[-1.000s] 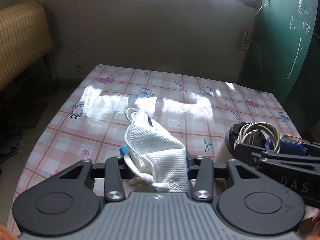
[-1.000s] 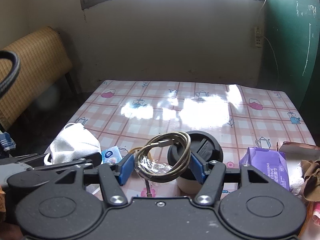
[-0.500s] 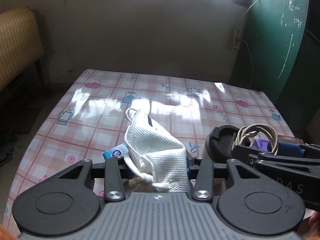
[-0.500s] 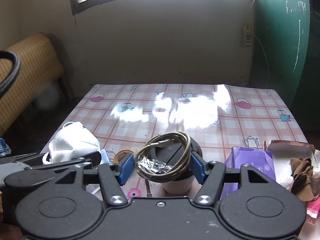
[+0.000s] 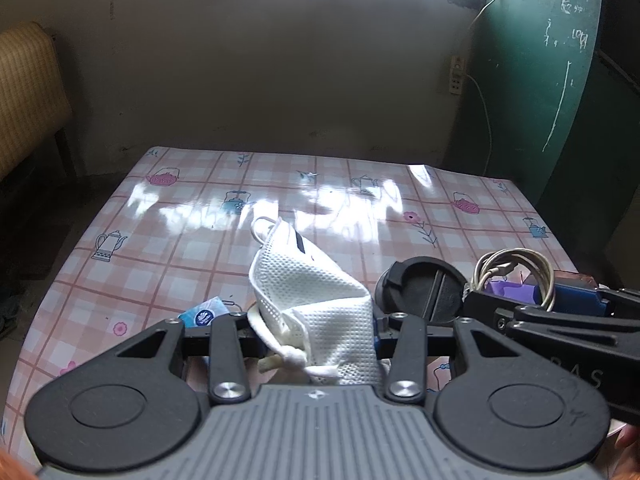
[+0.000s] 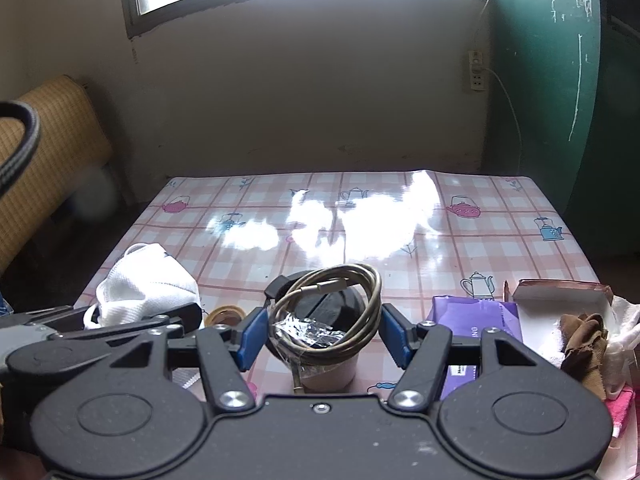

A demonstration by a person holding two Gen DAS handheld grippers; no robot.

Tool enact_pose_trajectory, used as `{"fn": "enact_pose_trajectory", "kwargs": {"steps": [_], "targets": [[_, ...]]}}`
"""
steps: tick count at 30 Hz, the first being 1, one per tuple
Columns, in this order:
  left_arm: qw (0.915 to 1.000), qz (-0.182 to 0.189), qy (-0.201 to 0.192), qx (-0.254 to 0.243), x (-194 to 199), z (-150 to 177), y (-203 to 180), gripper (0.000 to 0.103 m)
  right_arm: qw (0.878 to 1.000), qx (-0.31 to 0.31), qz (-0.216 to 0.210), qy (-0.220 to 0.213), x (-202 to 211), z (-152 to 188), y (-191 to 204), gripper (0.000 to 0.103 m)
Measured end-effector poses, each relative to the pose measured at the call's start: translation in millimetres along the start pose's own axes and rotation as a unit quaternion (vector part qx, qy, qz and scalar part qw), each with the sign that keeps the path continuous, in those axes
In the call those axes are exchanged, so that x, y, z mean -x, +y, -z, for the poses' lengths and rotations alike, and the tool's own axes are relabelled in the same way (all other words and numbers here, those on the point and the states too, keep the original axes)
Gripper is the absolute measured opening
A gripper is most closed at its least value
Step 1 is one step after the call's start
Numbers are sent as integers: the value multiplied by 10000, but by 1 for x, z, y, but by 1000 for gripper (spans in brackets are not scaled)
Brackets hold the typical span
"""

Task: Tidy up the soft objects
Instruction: 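Carry the face mask in the left gripper while the right carries the cable over the white box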

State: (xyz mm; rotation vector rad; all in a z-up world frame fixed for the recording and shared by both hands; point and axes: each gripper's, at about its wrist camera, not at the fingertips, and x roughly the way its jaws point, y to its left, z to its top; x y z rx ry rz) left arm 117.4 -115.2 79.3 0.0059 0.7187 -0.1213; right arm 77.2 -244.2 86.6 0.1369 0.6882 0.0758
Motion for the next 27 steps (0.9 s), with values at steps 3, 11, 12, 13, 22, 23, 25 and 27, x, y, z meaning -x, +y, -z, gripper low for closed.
{"fn": "enact_pose_trajectory", "kwargs": {"steps": [3, 11, 12, 13, 22, 23, 25, 27], "targets": [[10000, 39, -8, -28, -1, -1, -3, 44, 10000, -25, 31, -2, 2, 0, -4, 73], [9998, 140, -8, -123, -3, -1, -15, 44, 9998, -78, 154, -19, 5, -1, -13, 73], [9998, 148, -10, -137, -3, -1, -17, 44, 9998, -85, 170, -19, 5, -2, -15, 73], [9997, 167, -4, -151, -3, -1, -19, 44, 9998, -95, 185, -24, 6, -2, -17, 73], [9991, 351, 14, -253, -3, -3, -32, 44, 9994, -190, 282, -41, 9, -3, -38, 73], [9990, 358, 16, -271, -4, -3, -34, 44, 9993, -205, 296, -42, 10, -3, -39, 73], [9988, 380, 17, -299, -4, -3, -37, 44, 9992, -229, 331, -44, 10, -3, -42, 73], [9986, 409, 18, -326, -5, -3, -40, 44, 9991, -249, 348, -50, 11, -3, -45, 73]]}}
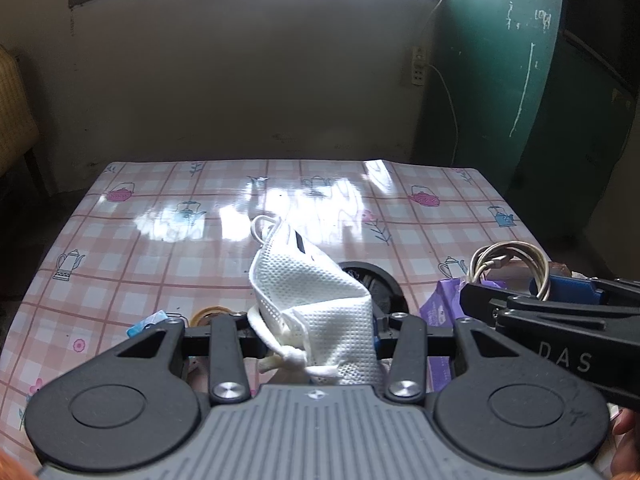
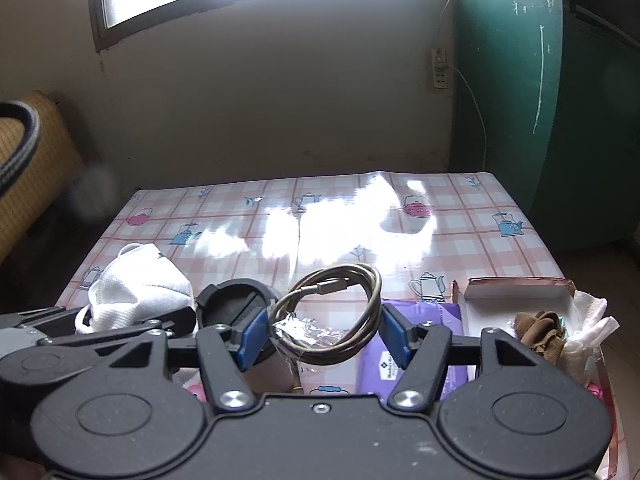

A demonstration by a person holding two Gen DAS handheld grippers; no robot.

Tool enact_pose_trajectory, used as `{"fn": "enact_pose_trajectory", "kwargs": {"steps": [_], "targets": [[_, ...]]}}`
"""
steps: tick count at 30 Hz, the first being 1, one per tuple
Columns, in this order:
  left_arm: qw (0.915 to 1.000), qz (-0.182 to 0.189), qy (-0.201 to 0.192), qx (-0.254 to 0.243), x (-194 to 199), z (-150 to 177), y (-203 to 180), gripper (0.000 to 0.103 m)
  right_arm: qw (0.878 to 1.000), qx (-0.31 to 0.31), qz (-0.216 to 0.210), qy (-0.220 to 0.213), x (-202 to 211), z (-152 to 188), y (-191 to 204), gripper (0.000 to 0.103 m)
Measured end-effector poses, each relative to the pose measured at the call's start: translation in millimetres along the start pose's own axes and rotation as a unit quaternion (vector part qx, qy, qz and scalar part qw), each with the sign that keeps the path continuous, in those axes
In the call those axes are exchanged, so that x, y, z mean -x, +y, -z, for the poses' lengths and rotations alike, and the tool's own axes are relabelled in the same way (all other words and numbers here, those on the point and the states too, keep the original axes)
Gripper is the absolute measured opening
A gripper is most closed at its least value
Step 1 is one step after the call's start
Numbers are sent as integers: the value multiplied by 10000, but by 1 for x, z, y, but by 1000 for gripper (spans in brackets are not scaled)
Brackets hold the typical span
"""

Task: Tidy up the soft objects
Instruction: 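Carry the face mask in the left gripper while the right carries the cable over the white box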

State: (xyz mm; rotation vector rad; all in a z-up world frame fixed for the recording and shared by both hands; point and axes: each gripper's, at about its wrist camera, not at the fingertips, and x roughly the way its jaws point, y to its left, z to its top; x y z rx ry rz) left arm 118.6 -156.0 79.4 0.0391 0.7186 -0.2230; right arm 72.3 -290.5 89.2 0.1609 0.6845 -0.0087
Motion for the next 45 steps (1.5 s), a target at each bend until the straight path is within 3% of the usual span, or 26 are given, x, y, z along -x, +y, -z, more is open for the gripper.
{"fn": "enact_pose_trajectory", "kwargs": {"steps": [45], "targets": [[9958, 661, 152, -610, -13, 8, -87, 44, 9967, -487, 646, 57, 9, 14, -101, 73]]}}
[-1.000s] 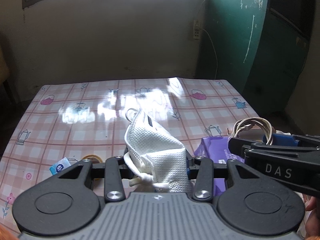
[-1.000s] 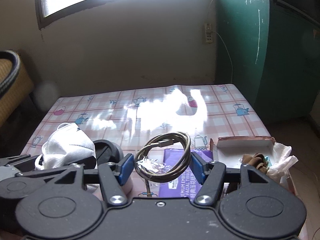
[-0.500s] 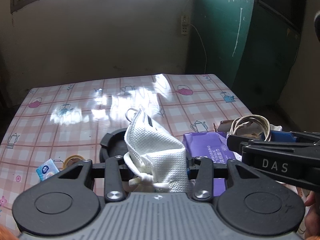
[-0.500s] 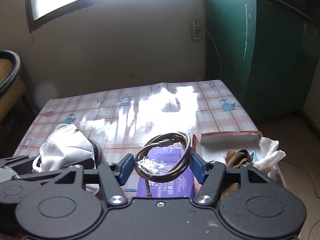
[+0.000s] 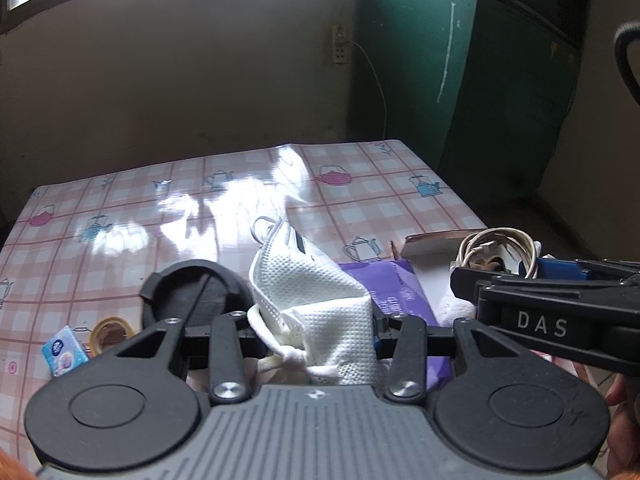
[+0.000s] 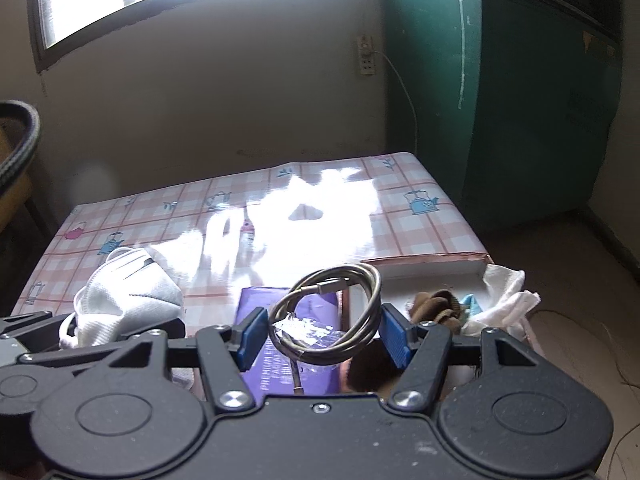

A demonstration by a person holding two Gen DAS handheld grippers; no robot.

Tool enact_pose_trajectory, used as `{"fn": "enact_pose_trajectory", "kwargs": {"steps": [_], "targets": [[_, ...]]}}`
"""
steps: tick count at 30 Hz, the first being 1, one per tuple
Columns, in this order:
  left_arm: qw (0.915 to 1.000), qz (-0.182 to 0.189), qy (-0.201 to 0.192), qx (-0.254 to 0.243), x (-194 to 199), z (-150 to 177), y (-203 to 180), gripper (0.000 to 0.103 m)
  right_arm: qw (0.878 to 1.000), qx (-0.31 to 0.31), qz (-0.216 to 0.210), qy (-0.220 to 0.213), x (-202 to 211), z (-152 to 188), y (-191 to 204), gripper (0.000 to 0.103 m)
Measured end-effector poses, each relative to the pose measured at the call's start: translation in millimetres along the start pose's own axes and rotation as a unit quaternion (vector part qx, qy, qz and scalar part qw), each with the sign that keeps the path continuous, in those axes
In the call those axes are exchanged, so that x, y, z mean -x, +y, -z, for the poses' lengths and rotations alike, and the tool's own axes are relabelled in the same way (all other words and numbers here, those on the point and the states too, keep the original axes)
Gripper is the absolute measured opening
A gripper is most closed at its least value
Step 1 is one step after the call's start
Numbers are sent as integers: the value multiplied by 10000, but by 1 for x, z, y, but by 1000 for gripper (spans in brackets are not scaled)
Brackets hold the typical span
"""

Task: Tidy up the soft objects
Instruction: 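Carry the face mask in the left gripper while the right carries the cable over the white box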

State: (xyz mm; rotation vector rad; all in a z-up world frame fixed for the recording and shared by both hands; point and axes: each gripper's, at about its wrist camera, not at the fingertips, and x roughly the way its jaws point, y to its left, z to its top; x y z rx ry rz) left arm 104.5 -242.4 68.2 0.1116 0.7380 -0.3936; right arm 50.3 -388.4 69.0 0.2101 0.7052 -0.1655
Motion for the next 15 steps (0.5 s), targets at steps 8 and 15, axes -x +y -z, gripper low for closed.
{"fn": "enact_pose_trajectory", "kwargs": {"steps": [8, 15], "targets": [[9994, 275, 80, -181, -9, 4, -25, 44, 9998, -64, 154, 50, 0, 2, -33, 73], [9970, 638, 242, -376, -17, 14, -56, 44, 9987, -239, 407, 172, 1, 13, -75, 73]]}}
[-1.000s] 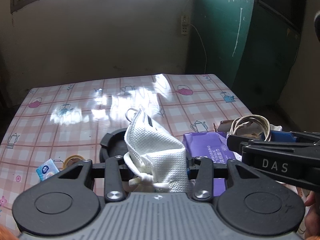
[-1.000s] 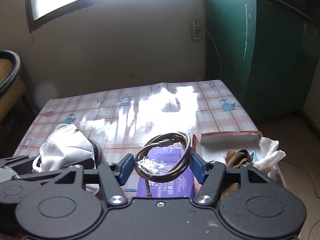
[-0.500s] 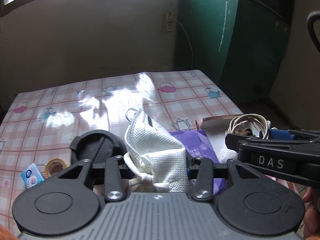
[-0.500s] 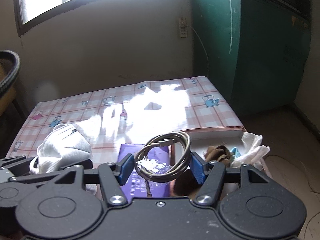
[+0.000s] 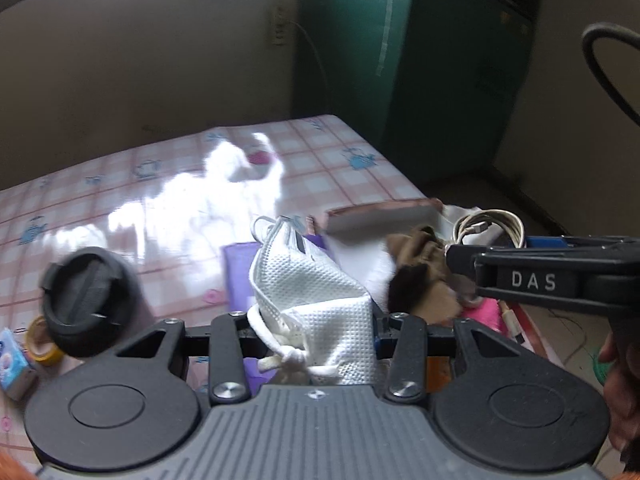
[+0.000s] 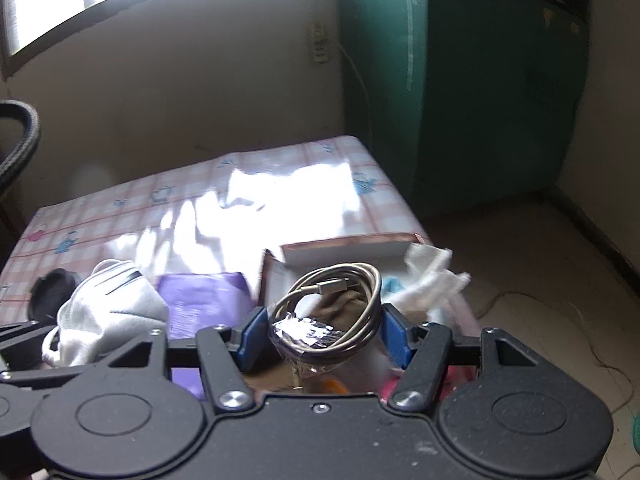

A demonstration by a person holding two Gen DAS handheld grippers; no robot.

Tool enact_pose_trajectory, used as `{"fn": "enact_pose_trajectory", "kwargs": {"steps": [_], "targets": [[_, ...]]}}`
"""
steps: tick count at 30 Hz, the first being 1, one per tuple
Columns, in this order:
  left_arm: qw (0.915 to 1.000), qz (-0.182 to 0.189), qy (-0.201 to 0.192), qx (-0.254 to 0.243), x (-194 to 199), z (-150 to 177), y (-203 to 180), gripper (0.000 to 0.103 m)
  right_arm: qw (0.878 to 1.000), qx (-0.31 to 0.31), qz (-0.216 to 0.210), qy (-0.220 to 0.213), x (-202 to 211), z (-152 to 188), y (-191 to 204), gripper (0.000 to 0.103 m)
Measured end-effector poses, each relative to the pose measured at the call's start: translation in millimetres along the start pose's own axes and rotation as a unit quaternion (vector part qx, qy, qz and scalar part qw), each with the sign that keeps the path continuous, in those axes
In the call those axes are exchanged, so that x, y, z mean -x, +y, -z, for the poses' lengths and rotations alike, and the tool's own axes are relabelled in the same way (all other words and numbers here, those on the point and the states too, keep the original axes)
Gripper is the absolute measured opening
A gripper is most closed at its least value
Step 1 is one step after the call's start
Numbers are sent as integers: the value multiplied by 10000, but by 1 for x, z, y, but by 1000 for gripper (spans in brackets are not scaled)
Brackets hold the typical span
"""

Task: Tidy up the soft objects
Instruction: 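Carry the face mask in the left gripper while the right carries the cable over the white box, then open both grippers to drop the face mask and cable into the box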

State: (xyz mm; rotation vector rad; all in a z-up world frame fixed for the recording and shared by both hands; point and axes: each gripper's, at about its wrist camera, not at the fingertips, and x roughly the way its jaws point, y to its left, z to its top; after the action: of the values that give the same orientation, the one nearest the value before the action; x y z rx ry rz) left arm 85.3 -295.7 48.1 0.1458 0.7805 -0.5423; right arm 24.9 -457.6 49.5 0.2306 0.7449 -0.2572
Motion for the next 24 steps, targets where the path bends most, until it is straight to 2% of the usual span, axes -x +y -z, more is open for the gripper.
{"fn": "enact_pose_trajectory", "kwargs": {"steps": [6, 11, 15, 16, 21, 24], "targets": [[9989, 402, 182, -138, -13, 6, -29, 44, 9996, -162, 187, 106, -1, 10, -29, 73], [9968, 733, 187, -242, -23, 8, -48, 46, 9992, -230, 284, 191, -4, 15, -44, 74], [9939, 1018, 275, -319, -34, 14, -57, 67, 9988, -289, 316, 234, -6, 16, -53, 77], [9940, 997, 280, -356, -35, 16, -59, 71, 9988, -294, 314, 238, -6, 16, -55, 78], [9963, 800, 211, -214, -25, 16, -49, 74, 9988, -318, 290, 212, -4, 19, -52, 79], [9988, 469, 67, -86, -14, 12, -38, 76, 9992, -274, 263, 120, 3, 18, -44, 79]]}}
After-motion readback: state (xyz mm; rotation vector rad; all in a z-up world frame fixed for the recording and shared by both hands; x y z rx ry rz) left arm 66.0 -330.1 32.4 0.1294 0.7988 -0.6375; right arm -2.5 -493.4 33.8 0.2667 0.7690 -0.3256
